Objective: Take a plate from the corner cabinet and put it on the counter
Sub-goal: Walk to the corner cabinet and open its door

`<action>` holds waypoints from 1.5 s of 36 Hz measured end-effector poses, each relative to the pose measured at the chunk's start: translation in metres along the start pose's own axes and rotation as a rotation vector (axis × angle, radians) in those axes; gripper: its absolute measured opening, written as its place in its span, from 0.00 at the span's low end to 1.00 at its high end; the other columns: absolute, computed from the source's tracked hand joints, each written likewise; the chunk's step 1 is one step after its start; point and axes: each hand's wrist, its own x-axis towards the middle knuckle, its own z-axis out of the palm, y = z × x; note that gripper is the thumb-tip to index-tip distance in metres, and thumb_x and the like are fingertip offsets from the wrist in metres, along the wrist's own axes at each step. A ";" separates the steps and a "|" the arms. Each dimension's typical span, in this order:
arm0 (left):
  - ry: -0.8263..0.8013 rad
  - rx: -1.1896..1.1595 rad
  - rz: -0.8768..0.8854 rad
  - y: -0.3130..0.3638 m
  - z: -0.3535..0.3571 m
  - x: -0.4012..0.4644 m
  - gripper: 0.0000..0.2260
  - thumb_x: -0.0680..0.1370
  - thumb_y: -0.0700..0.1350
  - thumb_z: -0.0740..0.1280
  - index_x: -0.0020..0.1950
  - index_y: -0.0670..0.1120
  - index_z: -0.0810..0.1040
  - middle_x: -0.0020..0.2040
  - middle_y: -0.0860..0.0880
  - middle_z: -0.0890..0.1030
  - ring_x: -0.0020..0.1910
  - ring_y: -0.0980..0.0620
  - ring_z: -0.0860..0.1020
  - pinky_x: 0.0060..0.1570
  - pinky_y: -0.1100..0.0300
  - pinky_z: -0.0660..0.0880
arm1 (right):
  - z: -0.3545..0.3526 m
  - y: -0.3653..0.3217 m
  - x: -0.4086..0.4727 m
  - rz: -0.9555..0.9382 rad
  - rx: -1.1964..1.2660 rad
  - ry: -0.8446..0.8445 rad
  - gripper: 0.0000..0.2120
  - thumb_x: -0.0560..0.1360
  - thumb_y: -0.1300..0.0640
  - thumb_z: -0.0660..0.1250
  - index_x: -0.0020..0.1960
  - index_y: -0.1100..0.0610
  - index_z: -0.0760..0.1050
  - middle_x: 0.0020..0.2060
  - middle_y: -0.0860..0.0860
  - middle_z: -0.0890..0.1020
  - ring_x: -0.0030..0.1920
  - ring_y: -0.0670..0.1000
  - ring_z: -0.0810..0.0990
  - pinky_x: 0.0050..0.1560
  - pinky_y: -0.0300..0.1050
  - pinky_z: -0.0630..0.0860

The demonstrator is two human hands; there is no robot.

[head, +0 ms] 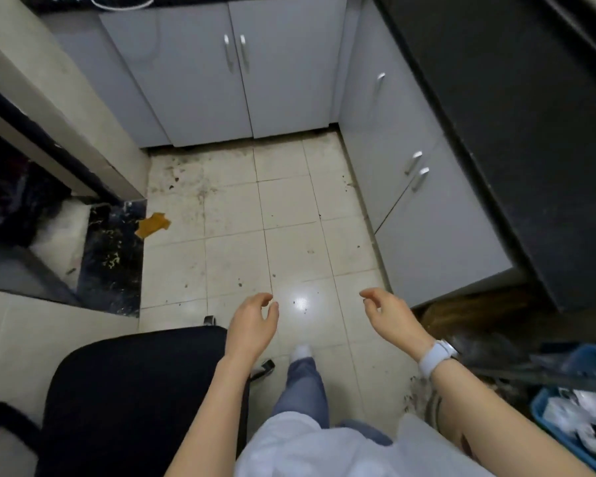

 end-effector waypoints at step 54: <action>-0.778 0.596 0.649 0.510 -0.069 0.911 0.17 0.78 0.44 0.59 0.66 0.43 0.70 0.66 0.43 0.74 0.62 0.43 0.73 0.62 0.52 0.70 | -0.288 -0.185 0.753 0.964 0.965 0.610 0.15 0.76 0.62 0.55 0.60 0.62 0.72 0.57 0.64 0.79 0.58 0.63 0.76 0.62 0.54 0.72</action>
